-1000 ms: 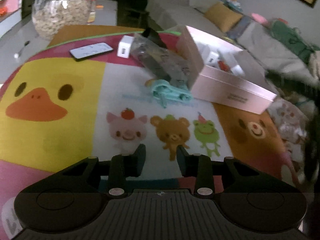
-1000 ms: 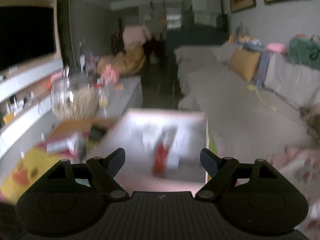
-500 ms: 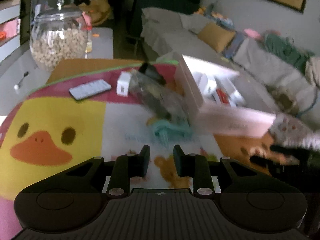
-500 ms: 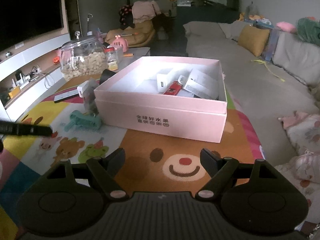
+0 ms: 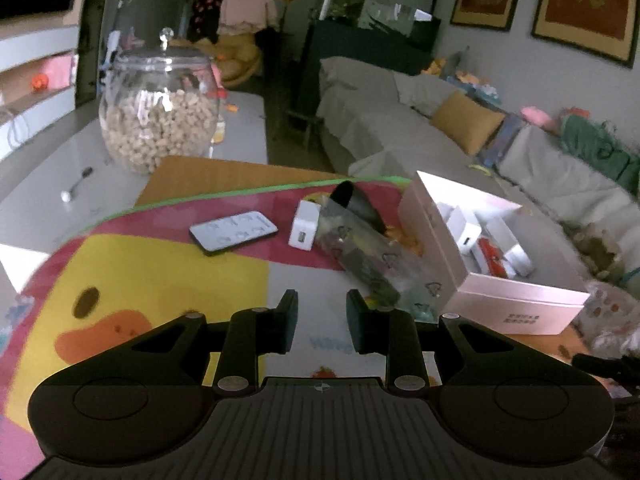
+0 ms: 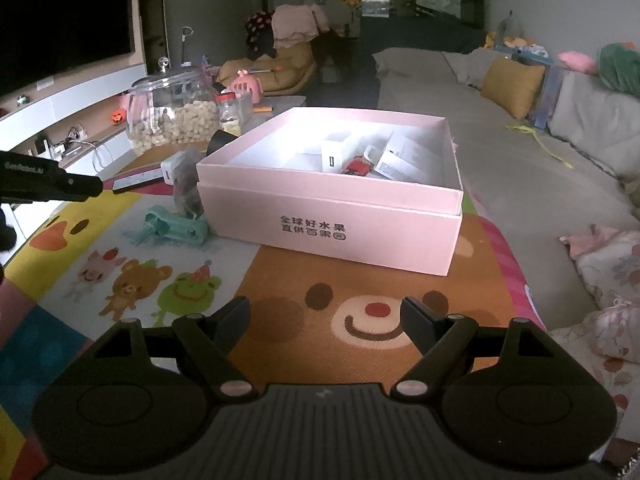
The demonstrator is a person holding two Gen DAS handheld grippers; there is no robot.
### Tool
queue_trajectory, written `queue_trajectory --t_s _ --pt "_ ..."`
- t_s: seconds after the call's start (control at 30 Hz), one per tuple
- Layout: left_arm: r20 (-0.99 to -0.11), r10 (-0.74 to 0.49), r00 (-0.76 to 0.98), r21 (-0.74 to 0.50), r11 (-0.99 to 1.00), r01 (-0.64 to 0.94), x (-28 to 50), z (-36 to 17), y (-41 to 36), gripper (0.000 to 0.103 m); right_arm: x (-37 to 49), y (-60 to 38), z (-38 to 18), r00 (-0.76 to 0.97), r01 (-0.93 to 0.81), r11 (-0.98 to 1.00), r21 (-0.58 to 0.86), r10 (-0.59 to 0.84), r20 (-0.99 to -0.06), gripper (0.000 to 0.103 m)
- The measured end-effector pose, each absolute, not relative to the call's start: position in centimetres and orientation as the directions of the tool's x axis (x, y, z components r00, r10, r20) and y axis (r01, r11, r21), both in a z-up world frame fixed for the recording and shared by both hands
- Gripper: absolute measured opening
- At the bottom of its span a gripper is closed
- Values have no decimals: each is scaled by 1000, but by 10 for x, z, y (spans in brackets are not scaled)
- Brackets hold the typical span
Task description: Organize rigid objects
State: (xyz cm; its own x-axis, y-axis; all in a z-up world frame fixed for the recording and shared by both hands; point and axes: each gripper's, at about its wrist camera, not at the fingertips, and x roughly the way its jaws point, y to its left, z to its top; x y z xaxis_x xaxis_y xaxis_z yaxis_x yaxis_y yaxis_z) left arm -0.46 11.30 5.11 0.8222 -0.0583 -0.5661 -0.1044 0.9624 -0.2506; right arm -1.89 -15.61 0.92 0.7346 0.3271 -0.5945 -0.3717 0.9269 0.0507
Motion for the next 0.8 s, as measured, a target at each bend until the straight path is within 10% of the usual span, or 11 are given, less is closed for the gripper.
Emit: queue_trajectory --t_s 0.27,0.53,0.67,0.8 --pt "-561 -117 819 -350 930 -108 -5 34 133 29 18 -105 92 702 -516 856 39 448 -554 83" --pt "-541 -244 805 -474 879 -52 12 5 152 29 158 0 114 613 -509 860 -42 327 -720 80" --pt "-519 -274 810 -522 852 -46 11 -6 159 25 222 42 92 585 -440 891 -110 192 -788 30" --pt "-482 -290 827 -534 846 -15 6 -4 160 25 251 67 74 504 -466 884 -25 242 -829 32"
